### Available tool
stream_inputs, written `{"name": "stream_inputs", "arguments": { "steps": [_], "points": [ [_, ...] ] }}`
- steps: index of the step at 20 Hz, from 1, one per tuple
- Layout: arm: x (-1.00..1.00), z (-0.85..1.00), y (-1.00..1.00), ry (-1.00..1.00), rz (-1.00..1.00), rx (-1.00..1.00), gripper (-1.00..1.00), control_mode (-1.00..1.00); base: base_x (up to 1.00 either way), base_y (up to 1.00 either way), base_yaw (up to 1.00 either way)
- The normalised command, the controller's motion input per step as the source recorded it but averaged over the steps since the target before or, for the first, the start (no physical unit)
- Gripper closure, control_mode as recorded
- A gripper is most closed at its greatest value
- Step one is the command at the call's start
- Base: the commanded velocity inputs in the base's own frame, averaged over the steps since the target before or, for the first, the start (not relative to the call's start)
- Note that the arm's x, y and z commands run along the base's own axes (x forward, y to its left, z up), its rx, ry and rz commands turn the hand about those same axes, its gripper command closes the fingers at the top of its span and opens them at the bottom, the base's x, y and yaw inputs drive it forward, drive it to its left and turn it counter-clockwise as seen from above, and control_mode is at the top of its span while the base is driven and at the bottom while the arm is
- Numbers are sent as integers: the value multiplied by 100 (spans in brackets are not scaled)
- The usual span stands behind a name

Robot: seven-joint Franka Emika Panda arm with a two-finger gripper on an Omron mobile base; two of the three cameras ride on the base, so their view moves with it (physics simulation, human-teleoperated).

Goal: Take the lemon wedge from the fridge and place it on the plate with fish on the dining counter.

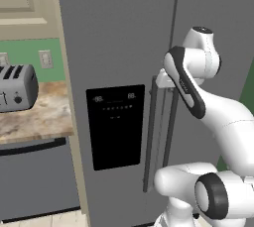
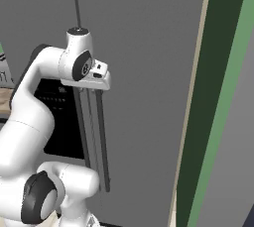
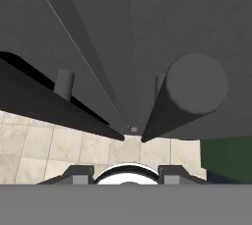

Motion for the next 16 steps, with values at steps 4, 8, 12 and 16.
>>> {"name": "stream_inputs", "arguments": {
  "steps": [4,8,12,16],
  "points": [
    [-4,0,0,0,0,0,-100,-100,0,0,0],
    [0,0,0,0,0,0,-100,-100,0,0,0],
    [0,0,0,0,0,0,-100,-100,0,0,0],
    [0,0,34,0,-3,-3,-100,-100,0,0,0]
  ]
}}
